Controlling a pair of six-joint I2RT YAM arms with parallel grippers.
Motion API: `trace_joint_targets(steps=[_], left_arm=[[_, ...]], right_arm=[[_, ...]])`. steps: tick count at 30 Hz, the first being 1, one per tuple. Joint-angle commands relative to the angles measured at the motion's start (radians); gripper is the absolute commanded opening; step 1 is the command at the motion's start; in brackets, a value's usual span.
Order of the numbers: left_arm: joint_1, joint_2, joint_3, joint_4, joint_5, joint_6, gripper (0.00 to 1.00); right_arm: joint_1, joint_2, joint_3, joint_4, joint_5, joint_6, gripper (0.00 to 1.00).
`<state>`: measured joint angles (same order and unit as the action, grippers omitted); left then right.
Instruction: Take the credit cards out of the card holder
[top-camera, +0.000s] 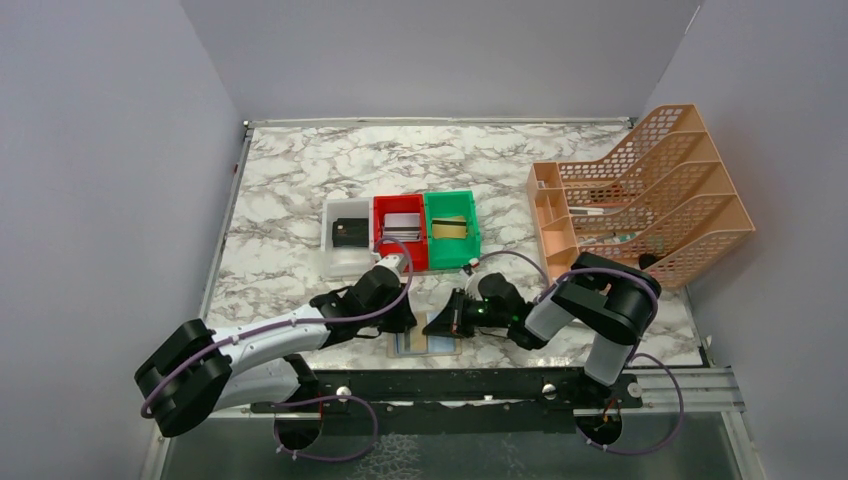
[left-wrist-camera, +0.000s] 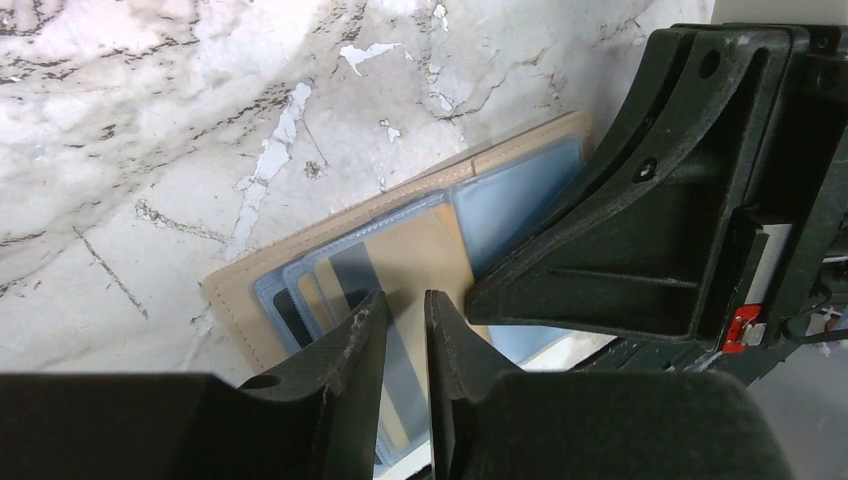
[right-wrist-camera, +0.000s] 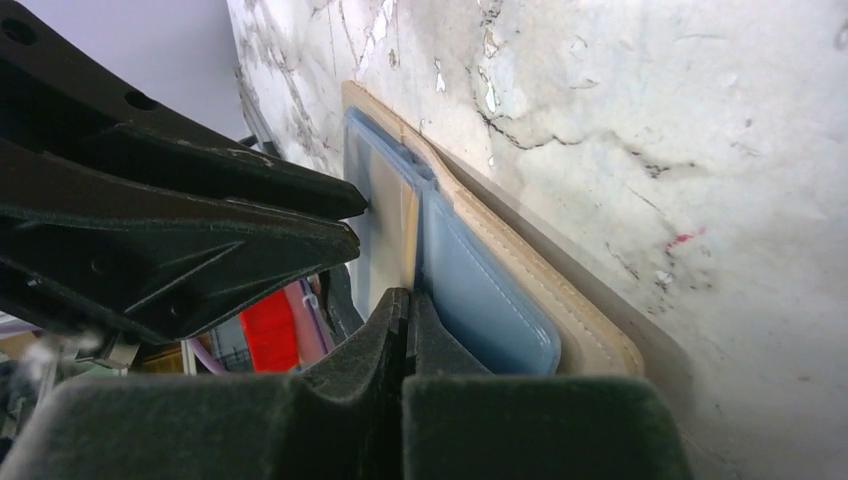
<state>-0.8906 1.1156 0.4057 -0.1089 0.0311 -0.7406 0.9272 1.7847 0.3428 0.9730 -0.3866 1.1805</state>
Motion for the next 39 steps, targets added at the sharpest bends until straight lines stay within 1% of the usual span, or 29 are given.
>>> trace_joint_targets(steps=[1,6,12,14,16,23,29,33,35,37,39], left_arm=[[-0.005,-0.004,-0.039,-0.099,-0.031,-0.006,0.25],[-0.005,-0.020,-0.054,-0.123,-0.044,0.002,0.27],[-0.007,0.023,-0.063,-0.127,-0.050,-0.011,0.26],[-0.011,0.032,-0.063,-0.124,-0.051,-0.011,0.26],[-0.013,0.037,-0.065,-0.118,-0.050,-0.010,0.26],[-0.018,0.007,-0.079,-0.111,-0.052,-0.022,0.26],[-0.018,-0.026,-0.085,-0.102,-0.055,-0.031,0.25],[-0.018,-0.026,-0.087,-0.096,-0.052,-0.032,0.25],[-0.018,-0.027,-0.086,-0.094,-0.052,-0.032,0.25],[-0.019,-0.036,-0.083,-0.094,-0.051,-0.035,0.25],[-0.018,-0.060,-0.080,-0.094,-0.055,-0.041,0.31]], right_arm=[[-0.006,0.005,-0.018,0.048,-0.021,0.005,0.01],[-0.020,-0.048,-0.032,-0.062,0.005,-0.027,0.01],[-0.048,-0.071,-0.086,-0.030,-0.015,-0.020,0.03],[-0.053,-0.081,-0.095,-0.031,-0.015,-0.029,0.05],[-0.054,-0.083,-0.087,-0.040,-0.030,-0.040,0.11],[-0.054,-0.076,-0.034,-0.051,-0.107,-0.083,0.17],[-0.054,-0.029,-0.001,-0.021,-0.145,-0.086,0.20],[-0.054,0.002,0.031,-0.045,-0.180,-0.103,0.18],[-0.054,0.003,0.025,-0.045,-0.168,-0.105,0.17],[-0.053,-0.034,0.024,-0.120,-0.117,-0.129,0.17],[-0.052,-0.117,0.040,-0.253,-0.047,-0.183,0.17]])
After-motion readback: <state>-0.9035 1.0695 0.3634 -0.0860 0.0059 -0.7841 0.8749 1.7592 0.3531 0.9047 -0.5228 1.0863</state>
